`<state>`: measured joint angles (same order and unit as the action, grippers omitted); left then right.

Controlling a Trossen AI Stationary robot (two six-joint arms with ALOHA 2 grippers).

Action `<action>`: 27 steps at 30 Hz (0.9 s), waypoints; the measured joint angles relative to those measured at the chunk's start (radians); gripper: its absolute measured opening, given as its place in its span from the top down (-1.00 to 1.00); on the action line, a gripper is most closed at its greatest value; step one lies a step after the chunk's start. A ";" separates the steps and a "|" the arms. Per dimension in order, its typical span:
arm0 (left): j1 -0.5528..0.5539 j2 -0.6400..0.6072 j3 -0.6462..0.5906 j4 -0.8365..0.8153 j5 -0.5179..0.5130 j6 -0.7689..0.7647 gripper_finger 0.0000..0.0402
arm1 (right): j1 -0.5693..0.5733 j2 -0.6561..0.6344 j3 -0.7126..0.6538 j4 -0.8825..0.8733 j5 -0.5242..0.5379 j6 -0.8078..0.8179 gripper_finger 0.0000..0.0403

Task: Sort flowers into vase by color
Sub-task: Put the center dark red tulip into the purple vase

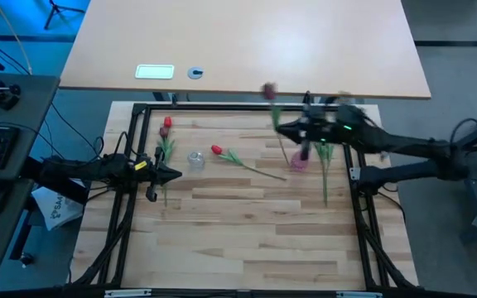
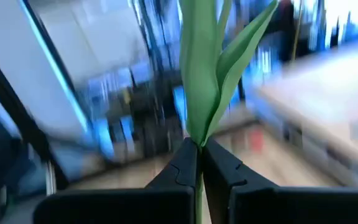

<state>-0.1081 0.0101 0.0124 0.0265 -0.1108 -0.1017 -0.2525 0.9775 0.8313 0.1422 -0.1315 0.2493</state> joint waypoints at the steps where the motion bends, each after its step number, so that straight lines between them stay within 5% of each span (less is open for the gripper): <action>1: 0.000 0.000 0.000 0.000 0.000 0.000 1.00 | 0.000 -0.044 -0.052 0.079 0.019 -0.004 1.00; 10: 0.000 0.000 0.000 0.000 0.000 0.000 1.00 | -0.060 -0.310 -0.348 0.313 0.176 -0.118 1.00; 27: 0.000 0.000 0.000 0.000 0.000 0.000 1.00 | -0.195 -0.434 -0.358 0.149 0.191 -0.179 1.00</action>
<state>-0.1082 0.0104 0.0124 0.0269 -0.1107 -0.1017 -0.4473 0.5430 0.4728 0.2917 0.0597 0.0700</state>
